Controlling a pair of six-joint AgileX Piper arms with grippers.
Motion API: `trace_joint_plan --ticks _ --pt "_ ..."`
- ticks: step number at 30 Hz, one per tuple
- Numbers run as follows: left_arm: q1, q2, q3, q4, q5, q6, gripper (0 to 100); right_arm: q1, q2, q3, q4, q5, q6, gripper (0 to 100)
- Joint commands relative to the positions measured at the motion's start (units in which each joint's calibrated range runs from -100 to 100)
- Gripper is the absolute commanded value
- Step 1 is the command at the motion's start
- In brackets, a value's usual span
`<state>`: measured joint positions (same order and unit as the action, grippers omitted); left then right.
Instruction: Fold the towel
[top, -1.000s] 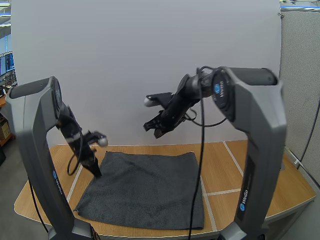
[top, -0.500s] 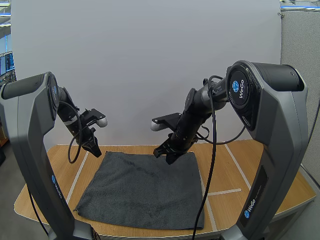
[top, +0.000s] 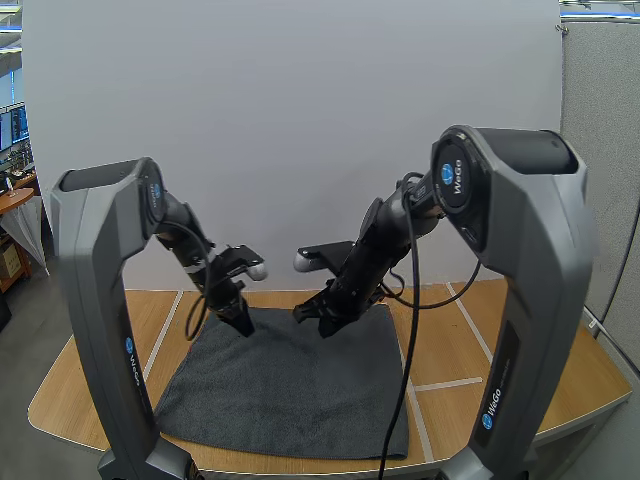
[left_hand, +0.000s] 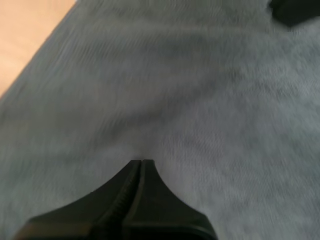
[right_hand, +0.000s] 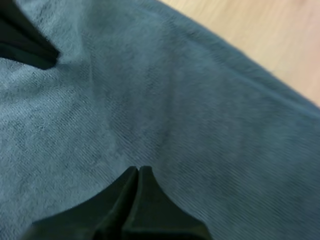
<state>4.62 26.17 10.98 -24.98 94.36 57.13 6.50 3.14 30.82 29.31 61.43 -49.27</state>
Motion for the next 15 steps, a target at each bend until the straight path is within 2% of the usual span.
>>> trace_joint_plan --ticks 1,5,9,15 --pt "-2.67 2.4 -1.3 -1.3 -5.7 -1.2 0 1.3 3.9 -0.1 1.7 -3.3 -1.1 0" --pt "-2.67 3.8 -1.6 0.3 -7.4 -2.3 0 1.3 5.1 -0.1 0.0 -4.7 -1.0 0" --pt "-2.41 5.6 -1.6 6.6 -8.7 -5.6 0 1.2 6.1 -0.1 -2.7 -6.3 0.1 0" --pt "0.19 5.7 -1.6 6.7 -9.1 -5.6 0 -1.2 6.5 -0.1 -3.5 -7.0 0.1 0"
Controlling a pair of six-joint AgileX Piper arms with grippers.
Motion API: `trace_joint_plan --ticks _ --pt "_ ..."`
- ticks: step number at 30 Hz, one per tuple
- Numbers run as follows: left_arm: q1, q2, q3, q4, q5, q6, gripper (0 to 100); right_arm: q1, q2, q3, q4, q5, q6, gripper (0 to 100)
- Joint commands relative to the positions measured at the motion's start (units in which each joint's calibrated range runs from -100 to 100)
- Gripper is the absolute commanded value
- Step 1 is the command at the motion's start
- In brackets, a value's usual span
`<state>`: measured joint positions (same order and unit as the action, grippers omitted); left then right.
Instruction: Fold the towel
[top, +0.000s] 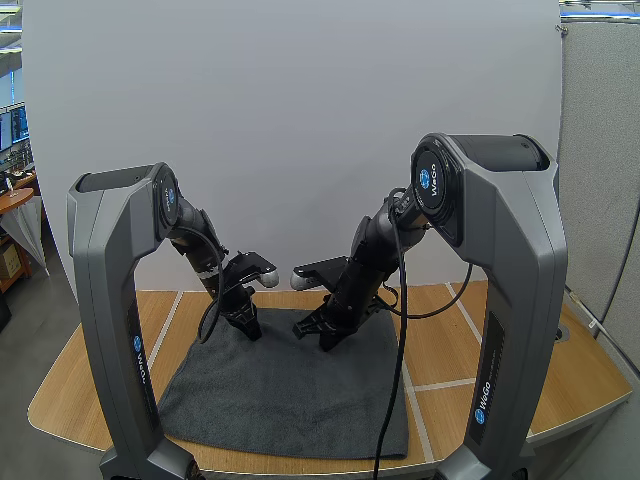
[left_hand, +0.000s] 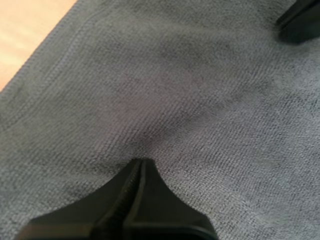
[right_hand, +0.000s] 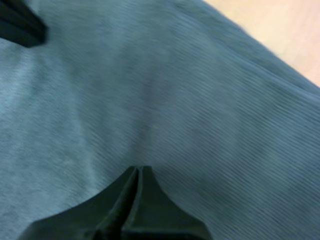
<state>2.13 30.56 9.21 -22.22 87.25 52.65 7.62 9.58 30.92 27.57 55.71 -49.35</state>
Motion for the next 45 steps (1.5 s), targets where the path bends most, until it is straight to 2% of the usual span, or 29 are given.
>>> trace_joint_plan --ticks 1,4,8,16,22,29,35,45 --pt "3.32 1.3 0.2 4.0 -1.6 -1.1 0 -2.8 0.1 -0.2 -1.8 -1.3 0.2 0" --pt "4.58 1.3 0.2 4.0 -0.2 -0.7 0 -4.2 0.1 -0.2 -2.8 -1.1 0.2 0" --pt "5.47 1.3 0.2 3.4 1.2 -0.4 0 -5.3 0.1 -0.2 -2.8 -0.9 -0.2 0" --pt "5.63 1.3 0.2 2.8 5.1 0.4 0 -5.3 3.5 0.2 -2.2 -1.4 -0.2 0" --pt "5.63 1.3 0.2 3.2 5.1 0.4 0 -5.4 5.7 0.2 -3.9 -3.0 -0.2 0" --pt "7.46 1.3 0.2 3.2 5.3 0.7 0 -7.9 5.7 0.2 -5.7 -3.6 -0.2 0" --pt "9.63 1.3 0.2 3.6 5.3 1.5 0 -11.1 5.7 0.2 -7.8 -3.6 -0.2 0" --pt "11.25 1.1 0.2 3.2 5.3 1.6 0 -11.3 5.6 0.2 -7.9 -2.7 -0.2 0"
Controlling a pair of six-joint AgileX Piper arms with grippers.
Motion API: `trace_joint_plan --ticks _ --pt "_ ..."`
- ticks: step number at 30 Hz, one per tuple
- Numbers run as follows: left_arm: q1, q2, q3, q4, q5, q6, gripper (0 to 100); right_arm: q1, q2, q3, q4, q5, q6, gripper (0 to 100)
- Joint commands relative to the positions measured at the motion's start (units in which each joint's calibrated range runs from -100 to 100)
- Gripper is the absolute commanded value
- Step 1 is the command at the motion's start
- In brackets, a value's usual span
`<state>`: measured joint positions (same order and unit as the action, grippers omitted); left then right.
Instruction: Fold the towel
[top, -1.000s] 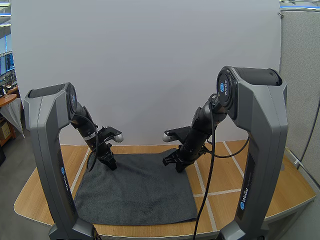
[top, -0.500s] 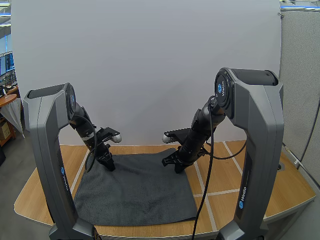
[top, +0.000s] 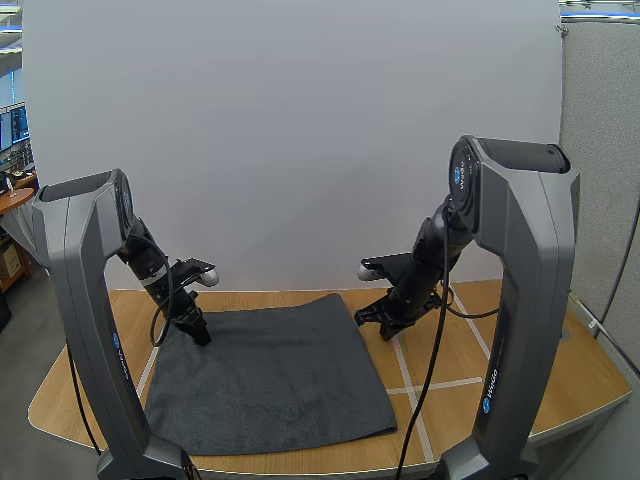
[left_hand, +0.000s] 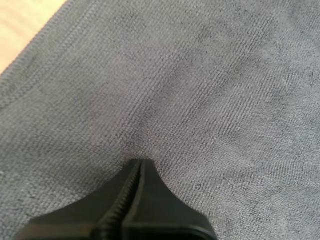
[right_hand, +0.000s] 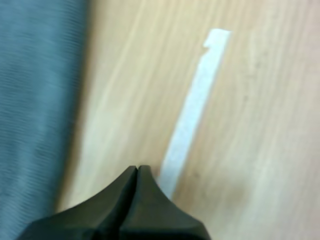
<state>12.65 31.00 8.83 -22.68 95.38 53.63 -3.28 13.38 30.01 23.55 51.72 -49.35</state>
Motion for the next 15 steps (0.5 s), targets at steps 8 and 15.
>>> trace_joint_plan --ticks 8,15 --pt "0.83 -2.5 -1.9 -0.8 2.0 0.9 0 -0.4 -6.7 1.0 1.4 5.4 -1.6 0" --pt "0.83 -4.9 -6.3 -7.0 4.6 0.9 0 1.1 -15.9 1.0 7.6 13.9 -4.6 0"
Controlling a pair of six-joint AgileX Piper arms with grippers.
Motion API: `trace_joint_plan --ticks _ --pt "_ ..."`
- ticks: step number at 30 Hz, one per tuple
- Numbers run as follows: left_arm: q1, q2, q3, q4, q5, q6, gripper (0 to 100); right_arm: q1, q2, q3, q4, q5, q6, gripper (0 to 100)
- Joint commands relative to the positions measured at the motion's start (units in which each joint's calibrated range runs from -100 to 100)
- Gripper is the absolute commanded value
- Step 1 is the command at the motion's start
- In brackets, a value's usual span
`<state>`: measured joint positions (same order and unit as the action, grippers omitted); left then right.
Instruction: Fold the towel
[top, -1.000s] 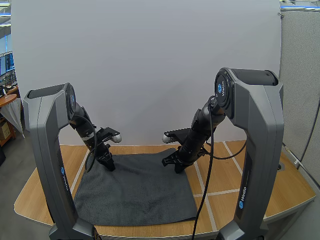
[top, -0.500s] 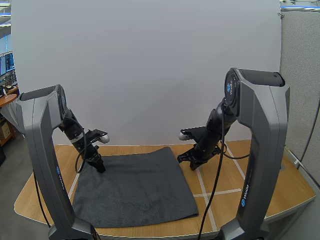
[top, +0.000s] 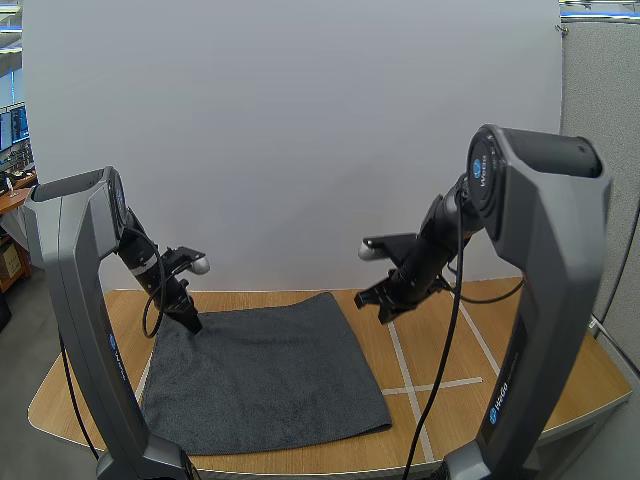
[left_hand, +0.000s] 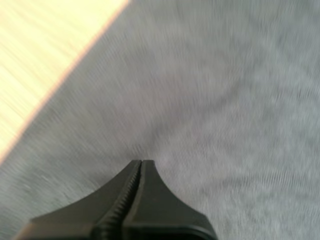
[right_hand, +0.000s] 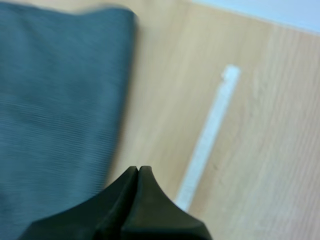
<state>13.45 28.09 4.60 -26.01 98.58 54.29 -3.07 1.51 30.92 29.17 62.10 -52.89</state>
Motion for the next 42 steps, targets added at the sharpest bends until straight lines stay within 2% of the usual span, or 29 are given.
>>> trace_joint_plan --ticks 1,6,10,17,21,26,31,42 --pt "0.03 -2.8 -2.9 -4.0 1.4 -0.1 0 1.3 -4.8 0.1 2.3 4.1 -1.1 0" --pt "0.75 -7.3 -3.4 -2.2 1.4 -0.6 0 4.4 -5.4 0.1 3.4 5.0 -1.1 0" --pt "3.21 -9.4 -3.4 -2.4 1.4 -0.7 0 6.9 -4.4 0.1 3.9 2.4 -0.7 0" --pt "7.81 -9.5 -3.4 -3.3 1.4 0.1 0 8.7 2.4 0.2 4.4 -1.2 -0.7 0" --pt "9.31 -9.5 -3.4 -3.6 1.4 0.9 0 8.7 6.9 0.2 3.5 -5.1 -0.7 0" --pt "9.43 -9.5 -3.4 -3.6 1.4 1.3 0 8.7 10.1 0.2 1.7 -7.4 -0.7 0" --pt "9.43 -9.5 -3.4 -3.7 1.4 1.8 0 8.2 10.7 0.2 -4.3 -10.0 2.1 0" --pt "9.43 -9.5 -3.4 -4.0 1.4 2.9 0 1.2 10.7 0.2 -8.0 -7.8 3.0 0"
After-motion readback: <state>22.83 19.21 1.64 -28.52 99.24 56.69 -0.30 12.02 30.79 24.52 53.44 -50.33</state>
